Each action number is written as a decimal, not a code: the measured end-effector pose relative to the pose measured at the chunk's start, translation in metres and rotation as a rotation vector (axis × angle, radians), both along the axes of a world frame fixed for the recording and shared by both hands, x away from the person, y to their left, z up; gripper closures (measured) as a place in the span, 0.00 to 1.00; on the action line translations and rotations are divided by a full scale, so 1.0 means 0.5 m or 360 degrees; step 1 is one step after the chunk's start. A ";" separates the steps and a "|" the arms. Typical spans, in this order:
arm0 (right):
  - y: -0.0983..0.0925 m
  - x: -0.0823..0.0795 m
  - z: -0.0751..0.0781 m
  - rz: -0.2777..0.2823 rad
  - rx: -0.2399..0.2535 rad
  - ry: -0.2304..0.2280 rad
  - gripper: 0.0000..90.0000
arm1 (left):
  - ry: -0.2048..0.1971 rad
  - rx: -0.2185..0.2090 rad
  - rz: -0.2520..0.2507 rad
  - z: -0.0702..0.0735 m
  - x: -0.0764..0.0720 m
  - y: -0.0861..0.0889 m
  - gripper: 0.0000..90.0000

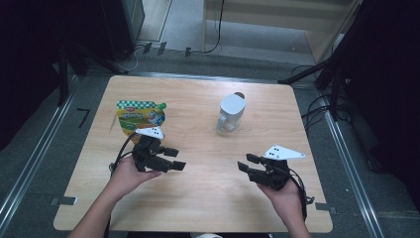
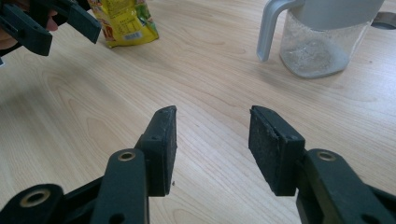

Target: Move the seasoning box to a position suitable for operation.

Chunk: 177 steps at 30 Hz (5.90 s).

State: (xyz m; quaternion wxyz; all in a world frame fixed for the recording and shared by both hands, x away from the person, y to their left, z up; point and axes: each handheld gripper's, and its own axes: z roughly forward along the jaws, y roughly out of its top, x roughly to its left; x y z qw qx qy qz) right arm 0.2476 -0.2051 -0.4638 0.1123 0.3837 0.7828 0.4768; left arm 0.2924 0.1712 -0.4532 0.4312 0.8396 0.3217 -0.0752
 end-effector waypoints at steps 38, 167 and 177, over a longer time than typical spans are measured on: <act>0.009 0.000 -0.001 0.0043 -0.0051 -0.0046 0.55 | 0.0015 -0.0067 0.0018 0.006 0.001 0.010 0.36; 0.085 0.318 -0.087 -0.0141 0.0059 -0.0150 0.15 | 0.0080 0.0002 0.0079 -0.021 -0.005 0.021 0.37; 0.086 0.266 -0.074 -0.0075 0.0048 -0.0148 0.15 | 0.0076 0.0015 0.0073 -0.020 -0.006 0.021 0.37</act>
